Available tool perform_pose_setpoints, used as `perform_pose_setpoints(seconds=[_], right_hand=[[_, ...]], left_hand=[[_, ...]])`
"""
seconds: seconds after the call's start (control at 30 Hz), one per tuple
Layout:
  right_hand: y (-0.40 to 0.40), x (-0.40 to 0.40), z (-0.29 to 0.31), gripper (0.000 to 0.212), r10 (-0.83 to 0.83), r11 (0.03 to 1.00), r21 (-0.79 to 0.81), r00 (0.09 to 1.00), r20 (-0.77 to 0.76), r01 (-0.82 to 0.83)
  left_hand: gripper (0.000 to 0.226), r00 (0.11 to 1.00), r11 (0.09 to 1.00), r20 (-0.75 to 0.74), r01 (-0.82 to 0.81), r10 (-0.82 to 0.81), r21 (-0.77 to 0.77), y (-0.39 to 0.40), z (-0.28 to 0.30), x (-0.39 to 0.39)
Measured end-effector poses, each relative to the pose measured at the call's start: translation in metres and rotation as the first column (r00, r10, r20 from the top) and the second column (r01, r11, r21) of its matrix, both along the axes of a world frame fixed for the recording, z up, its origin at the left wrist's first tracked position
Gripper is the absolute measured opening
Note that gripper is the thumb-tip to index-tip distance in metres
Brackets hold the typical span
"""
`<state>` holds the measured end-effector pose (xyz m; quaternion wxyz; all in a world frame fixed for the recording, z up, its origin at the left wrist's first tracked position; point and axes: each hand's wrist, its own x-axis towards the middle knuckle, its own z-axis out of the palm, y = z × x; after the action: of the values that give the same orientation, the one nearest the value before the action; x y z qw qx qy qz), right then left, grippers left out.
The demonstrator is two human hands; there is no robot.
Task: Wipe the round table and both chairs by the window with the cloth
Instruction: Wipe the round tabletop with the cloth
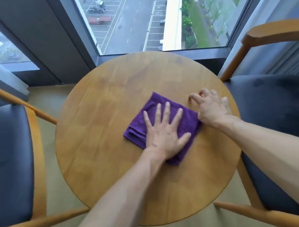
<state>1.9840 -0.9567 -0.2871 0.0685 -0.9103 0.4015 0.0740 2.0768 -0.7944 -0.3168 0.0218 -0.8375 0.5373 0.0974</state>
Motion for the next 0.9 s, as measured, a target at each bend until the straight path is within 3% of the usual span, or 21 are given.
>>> perform_pose_setpoints(seconds=[0.1,0.17,0.27,0.33,0.47,0.57,0.63,0.7,0.8,0.9], right_hand=[[0.000,0.015,-0.004,0.047,0.003,0.999,-0.038,1.000,0.022,-0.002],[0.006,0.031,-0.006,0.044,0.012,0.999,-0.046,0.999,0.047,-0.010],[0.022,0.061,-0.011,0.047,0.118,0.992,-0.043,0.992,0.038,-0.116],[0.032,0.080,-0.012,0.052,0.160,0.987,-0.020,0.987,0.026,-0.160],[0.037,0.099,-0.010,0.057,0.140,0.990,0.032,0.990,-0.027,-0.139],[0.032,0.098,-0.007,0.055,0.149,0.988,0.038,0.988,-0.039,-0.147],[0.028,0.097,-0.004,0.052,0.134,0.989,0.066,0.991,-0.015,-0.132],[0.027,0.097,0.000,0.052,0.104,0.991,0.079,0.994,0.012,-0.105],[0.028,0.102,0.004,0.051,0.051,0.995,0.085,0.997,0.057,-0.056],[0.035,0.114,0.004,0.040,-0.035,0.998,0.055,0.992,0.121,0.028]], left_hand=[[0.074,0.991,0.990,0.004,0.133,-0.133,-0.044,0.041,-0.003,0.015],[0.071,0.992,0.991,0.021,0.128,-0.128,-0.037,0.072,-0.002,0.043],[0.071,0.993,0.994,0.056,-0.107,0.108,-0.008,0.104,0.000,0.098],[0.068,0.944,0.945,0.043,-0.327,0.328,-0.018,0.117,0.001,0.139],[0.071,0.748,0.748,-0.032,-0.664,0.663,-0.017,0.106,0.001,0.205],[0.078,0.600,0.601,-0.044,-0.800,0.799,-0.011,0.052,0.001,0.215],[0.081,0.634,0.635,-0.048,-0.773,0.772,-0.007,0.012,0.003,0.208],[0.081,0.745,0.746,-0.060,-0.666,0.664,-0.007,-0.026,0.004,0.190],[0.078,0.909,0.909,-0.044,-0.416,0.415,-0.014,-0.059,0.006,0.146],[0.071,0.990,0.990,-0.031,-0.139,0.138,-0.019,-0.047,0.004,0.123]])
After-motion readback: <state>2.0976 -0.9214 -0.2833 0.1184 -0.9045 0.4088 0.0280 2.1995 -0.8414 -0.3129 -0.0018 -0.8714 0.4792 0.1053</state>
